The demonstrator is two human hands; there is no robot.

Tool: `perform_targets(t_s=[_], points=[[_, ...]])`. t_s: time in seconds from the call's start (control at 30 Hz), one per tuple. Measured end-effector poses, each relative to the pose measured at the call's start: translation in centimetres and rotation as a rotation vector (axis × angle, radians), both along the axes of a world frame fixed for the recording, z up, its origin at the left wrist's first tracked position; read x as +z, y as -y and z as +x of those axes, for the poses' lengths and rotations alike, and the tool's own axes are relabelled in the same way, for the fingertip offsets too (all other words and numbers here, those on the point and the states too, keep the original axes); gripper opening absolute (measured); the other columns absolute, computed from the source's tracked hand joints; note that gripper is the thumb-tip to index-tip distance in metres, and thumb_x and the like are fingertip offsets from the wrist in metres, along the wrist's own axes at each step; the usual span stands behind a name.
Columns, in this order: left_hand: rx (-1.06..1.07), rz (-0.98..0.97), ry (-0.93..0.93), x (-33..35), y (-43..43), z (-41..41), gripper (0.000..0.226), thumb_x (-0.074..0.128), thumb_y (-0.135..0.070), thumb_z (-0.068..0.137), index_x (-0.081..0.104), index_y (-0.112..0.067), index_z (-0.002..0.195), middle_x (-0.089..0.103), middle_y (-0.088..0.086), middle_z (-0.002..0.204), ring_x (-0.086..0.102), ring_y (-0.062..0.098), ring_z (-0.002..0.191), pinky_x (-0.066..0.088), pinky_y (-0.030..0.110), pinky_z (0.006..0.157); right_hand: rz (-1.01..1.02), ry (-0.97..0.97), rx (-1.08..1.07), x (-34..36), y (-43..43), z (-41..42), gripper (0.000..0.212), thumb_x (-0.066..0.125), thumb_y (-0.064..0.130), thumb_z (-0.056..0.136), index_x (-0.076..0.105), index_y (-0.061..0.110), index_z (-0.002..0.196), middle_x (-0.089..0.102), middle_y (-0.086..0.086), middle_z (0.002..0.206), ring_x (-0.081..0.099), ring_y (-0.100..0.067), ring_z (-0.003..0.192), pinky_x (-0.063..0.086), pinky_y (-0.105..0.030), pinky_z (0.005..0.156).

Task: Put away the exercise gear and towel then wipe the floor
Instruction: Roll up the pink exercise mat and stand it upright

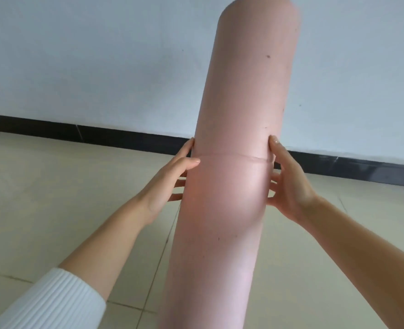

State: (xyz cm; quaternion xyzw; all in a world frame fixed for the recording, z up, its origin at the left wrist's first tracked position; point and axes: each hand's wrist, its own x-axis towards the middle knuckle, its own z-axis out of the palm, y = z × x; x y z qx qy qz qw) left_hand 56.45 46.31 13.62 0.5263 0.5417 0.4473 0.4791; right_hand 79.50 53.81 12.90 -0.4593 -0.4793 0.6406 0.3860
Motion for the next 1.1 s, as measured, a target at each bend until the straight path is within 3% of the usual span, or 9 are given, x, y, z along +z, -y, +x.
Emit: perform_targets(t_s=[0.13,0.27,0.37,0.43,0.53,0.63,0.8,0.93,1.1], points=[[-0.004,0.048,0.027,6.0,-0.8,5.1,0.04,0.039,-0.055,0.084,0.044,-0.059,0.124,0.065,-0.014,0.107,0.061,0.009,0.095,0.046,0.041,0.094,0.066,0.006,-0.001,6.5,0.4,4.8,0.067,0.057,0.083,0.065,0.05,0.051,0.124,0.063,-0.001,0.124,0.064,-0.023,0.11,0.053,-0.052,0.087],[0.014,-0.082,0.274,11.6,-0.1,7.9,0.046,0.037,-0.057,0.083,0.061,-0.032,0.114,0.064,-0.014,0.114,0.056,0.004,0.111,0.042,0.043,0.097,-0.023,-0.006,0.015,12.9,1.7,8.2,0.068,0.045,0.092,0.062,0.046,0.063,0.123,0.064,0.005,0.125,0.062,-0.022,0.114,0.05,-0.056,0.09],[0.18,-0.251,0.426,15.8,0.4,9.7,0.056,0.042,-0.061,0.085,0.058,-0.015,0.112,0.066,0.002,0.111,0.06,0.015,0.112,0.048,0.045,0.093,-0.136,0.004,-0.009,17.1,3.2,10.1,0.069,0.033,0.093,0.066,0.042,0.062,0.127,0.06,0.005,0.13,0.058,-0.023,0.117,0.05,-0.058,0.089],[0.258,-0.38,0.479,18.5,0.6,10.8,0.056,0.044,-0.063,0.085,0.052,-0.023,0.122,0.066,0.011,0.114,0.064,0.022,0.108,0.051,0.049,0.088,-0.22,0.033,-0.026,20.0,4.2,10.9,0.057,0.03,0.088,0.075,0.048,0.061,0.122,0.058,0.008,0.131,0.057,-0.025,0.117,0.05,-0.059,0.088],[0.214,-0.467,0.321,22.9,0.9,13.2,0.035,0.04,-0.058,0.09,0.058,-0.043,0.116,0.065,0.007,0.12,0.064,0.023,0.107,0.053,0.043,0.082,-0.336,0.068,-0.023,23.8,4.8,11.9,0.049,0.027,0.078,0.085,0.057,0.054,0.116,0.06,0.008,0.127,0.056,-0.027,0.115,0.049,-0.06,0.091],[0.26,-0.51,0.25,27.0,0.9,14.7,0.024,0.042,-0.045,0.096,0.064,-0.044,0.104,0.062,-0.001,0.123,0.062,0.024,0.108,0.052,0.038,0.076,-0.397,0.082,-0.044,28.1,4.5,12.8,0.039,0.032,0.064,0.093,0.062,0.046,0.111,0.062,0.008,0.124,0.057,-0.027,0.112,0.048,-0.06,0.092],[0.249,-0.589,0.159,33.5,-0.5,15.9,0.037,0.044,-0.062,0.088,0.062,-0.042,0.114,0.066,-0.006,0.115,0.061,0.022,0.107,0.049,0.05,0.087,-0.313,0.224,0.095,35.3,2.6,13.7,0.043,0.038,0.07,0.085,0.059,0.046,0.113,0.065,0.014,0.112,0.06,-0.015,0.106,0.052,-0.049,0.088],[0.247,-0.598,-0.136,34.2,-1.5,17.4,0.044,0.06,-0.035,0.083,0.045,-0.032,0.124,0.063,-0.005,0.107,0.062,0.017,0.097,0.052,0.046,0.088,-0.146,0.555,0.122,36.0,1.9,11.8,0.042,0.038,0.046,0.097,0.039,0.026,0.133,0.061,0.005,0.108,0.059,-0.013,0.093,0.049,-0.032,0.076],[0.253,-0.546,-0.321,32.4,-2.7,17.0,0.064,0.069,-0.027,0.078,0.035,-0.029,0.131,0.059,-0.008,0.107,0.062,0.015,0.093,0.055,0.038,0.083,-0.051,0.777,0.136,34.1,0.7,9.9,0.037,0.045,0.034,0.097,0.031,0.021,0.129,0.058,-0.003,0.113,0.06,-0.021,0.086,0.044,-0.026,0.058]])
